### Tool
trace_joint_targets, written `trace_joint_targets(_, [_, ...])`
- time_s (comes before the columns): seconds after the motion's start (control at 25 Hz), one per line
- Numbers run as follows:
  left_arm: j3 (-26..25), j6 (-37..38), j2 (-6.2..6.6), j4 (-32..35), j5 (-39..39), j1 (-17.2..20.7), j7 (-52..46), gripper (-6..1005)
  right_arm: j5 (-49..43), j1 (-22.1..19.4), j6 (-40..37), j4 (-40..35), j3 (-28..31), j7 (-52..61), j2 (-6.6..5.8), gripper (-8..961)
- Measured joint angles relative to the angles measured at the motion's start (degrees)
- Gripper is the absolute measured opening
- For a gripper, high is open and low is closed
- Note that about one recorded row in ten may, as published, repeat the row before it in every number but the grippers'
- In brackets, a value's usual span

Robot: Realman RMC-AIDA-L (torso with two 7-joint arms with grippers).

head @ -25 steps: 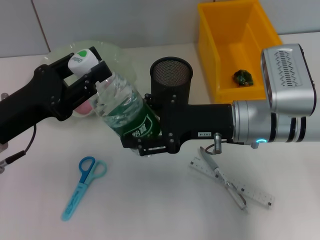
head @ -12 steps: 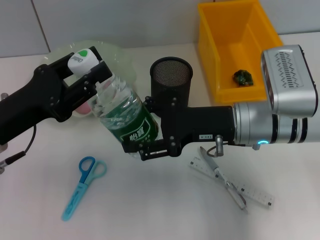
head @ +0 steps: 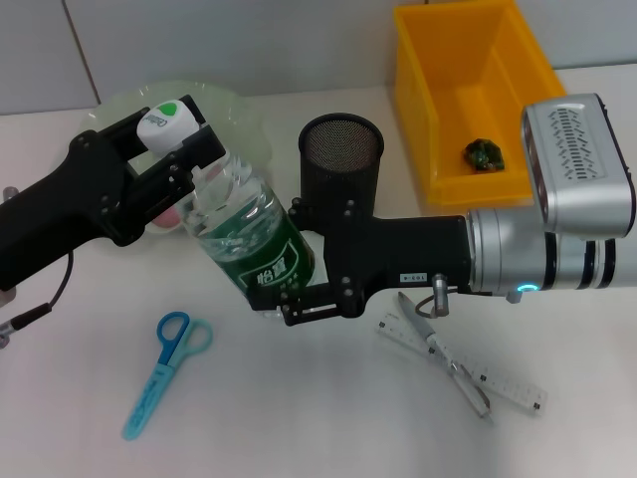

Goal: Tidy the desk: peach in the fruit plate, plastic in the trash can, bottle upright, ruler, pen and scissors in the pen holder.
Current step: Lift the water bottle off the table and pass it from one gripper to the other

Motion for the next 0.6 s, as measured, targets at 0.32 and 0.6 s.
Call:
trace_joint_targets(0.32, [-0.1,0.3,0.04,0.0,0.0,0.1,-0.1,443,0.0,-1.5,-0.5,-2.3,0.1,1.3,-0.15,830])
trace_joint_targets(0.6, [-0.1,0.5,0.05,0.0,0.1,0.1,-0.1,444,-0.3,-2.0,-0.6,-3.4,-0.1,3.0,-0.45,830])
